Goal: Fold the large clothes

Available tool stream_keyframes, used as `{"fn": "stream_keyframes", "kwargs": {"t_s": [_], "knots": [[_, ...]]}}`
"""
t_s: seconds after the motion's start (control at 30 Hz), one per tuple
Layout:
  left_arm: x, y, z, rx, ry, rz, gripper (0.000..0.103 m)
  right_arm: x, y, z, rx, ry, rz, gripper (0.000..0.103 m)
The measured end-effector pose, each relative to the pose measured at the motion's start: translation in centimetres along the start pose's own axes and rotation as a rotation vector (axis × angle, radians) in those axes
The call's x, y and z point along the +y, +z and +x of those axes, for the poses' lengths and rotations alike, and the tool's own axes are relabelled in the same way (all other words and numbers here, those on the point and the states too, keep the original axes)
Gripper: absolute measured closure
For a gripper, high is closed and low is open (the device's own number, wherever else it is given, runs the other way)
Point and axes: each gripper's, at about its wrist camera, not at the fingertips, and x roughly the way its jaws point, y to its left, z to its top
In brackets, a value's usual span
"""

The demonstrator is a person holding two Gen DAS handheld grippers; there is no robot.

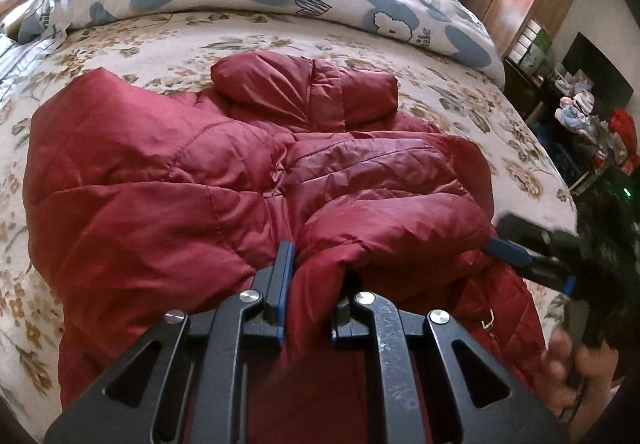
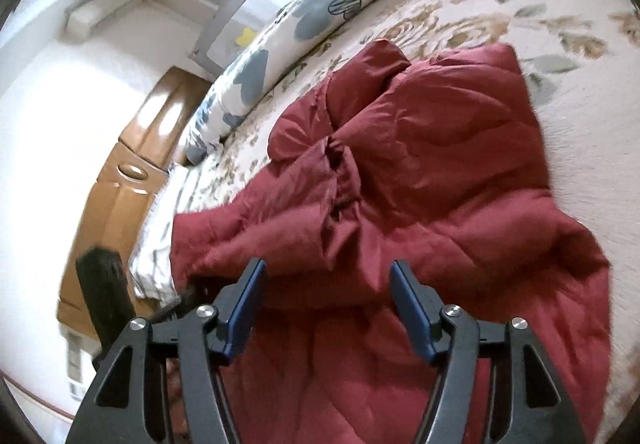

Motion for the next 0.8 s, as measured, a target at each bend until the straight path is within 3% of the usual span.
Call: {"fn": "stream_keyframes", "kwargs": {"t_s": [0.23, 0.27, 0.3, 0.37, 0.4, 0.47, 0.5, 0.67, 0.8], "knots": [[-0.2, -0.1, 0.2, 0.01, 0.002, 0.017, 0.087, -1.5, 1.5, 3.9, 0.052, 0.077, 0.11, 0.038], [-0.2, -0.1, 0.2, 0.022, 0.0, 0.016, 0.081, -1.6, 1.5, 4.4, 0.058, 0.084, 0.119, 0.047], [-0.1, 0.0, 0.2, 0.04, -0.007, 0.014, 0.077, -1.6, 1.6, 4.7, 0.062, 0.088, 0.124, 0.07], [-0.1, -0.2, -0.2, 0.057, -0.046, 0.016, 0.055, -1.4, 1.8, 4.8, 0.057, 0.074, 0.119, 0.091], [-0.2, -0.4, -0.6, 0.058, -0.059, 0.02, 0.049, -1.2, 1.9, 4.6, 0.046, 0.074, 0.112, 0.092], [-0.4, -0.7, -1.3, 0.059, -0.082, 0.031, 0.021, -0.5, 2.0, 3.7, 0.016, 0.071, 0.082, 0.094], [-0.4, -0.9, -1.8, 0.047, -0.087, 0.034, 0.018, -0.1, 2.0, 3.2, 0.004, 0.065, 0.066, 0.095], [0.2, -0.9, -3.8, -0.006, -0.072, 0.036, 0.018, 1.2, 2.4, -0.1, -0.082, 0.019, -0.006, 0.096], [1.9, -0.3, -4.5, -0.042, -0.04, 0.011, 0.018, 1.1, 2.2, -3.8, -0.17, -0.075, -0.061, 0.097]]}}
